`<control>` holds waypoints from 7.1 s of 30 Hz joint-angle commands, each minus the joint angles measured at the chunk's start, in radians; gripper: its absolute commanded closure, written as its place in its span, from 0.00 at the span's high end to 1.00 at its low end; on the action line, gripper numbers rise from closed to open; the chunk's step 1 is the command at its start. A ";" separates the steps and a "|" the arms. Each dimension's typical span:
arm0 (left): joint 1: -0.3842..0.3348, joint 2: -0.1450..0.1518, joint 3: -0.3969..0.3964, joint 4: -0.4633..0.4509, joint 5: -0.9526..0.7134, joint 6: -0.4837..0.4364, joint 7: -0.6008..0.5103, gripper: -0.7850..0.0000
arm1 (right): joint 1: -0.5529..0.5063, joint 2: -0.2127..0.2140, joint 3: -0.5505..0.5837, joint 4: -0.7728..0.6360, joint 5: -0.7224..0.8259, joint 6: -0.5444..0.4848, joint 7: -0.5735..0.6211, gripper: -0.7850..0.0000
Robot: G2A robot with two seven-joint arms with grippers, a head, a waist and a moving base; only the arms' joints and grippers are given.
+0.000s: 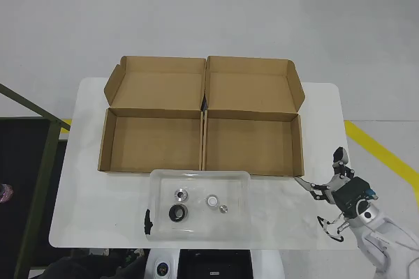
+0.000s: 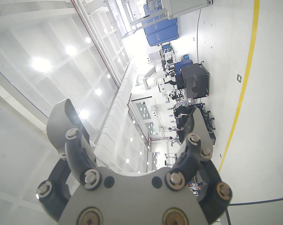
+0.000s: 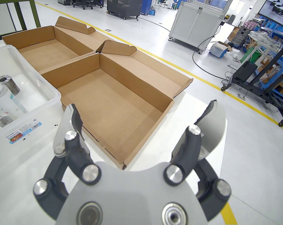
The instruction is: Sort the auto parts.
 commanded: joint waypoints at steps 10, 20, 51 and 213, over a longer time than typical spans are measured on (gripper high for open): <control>0.000 0.000 0.000 0.000 0.000 0.000 0.000 1.00 | 0.000 0.000 0.000 0.000 0.000 0.000 0.000 1.00; 0.000 0.000 0.000 0.000 0.000 0.000 0.000 1.00 | 0.000 0.000 0.000 0.000 0.000 0.000 0.000 1.00; 0.000 0.000 0.000 0.000 0.000 0.000 0.000 1.00 | 0.152 0.024 -0.225 -0.134 0.137 -0.273 0.472 1.00; 0.000 0.000 0.000 0.000 0.000 0.000 0.000 1.00 | 0.918 -0.022 -0.817 0.518 0.287 0.035 0.581 0.08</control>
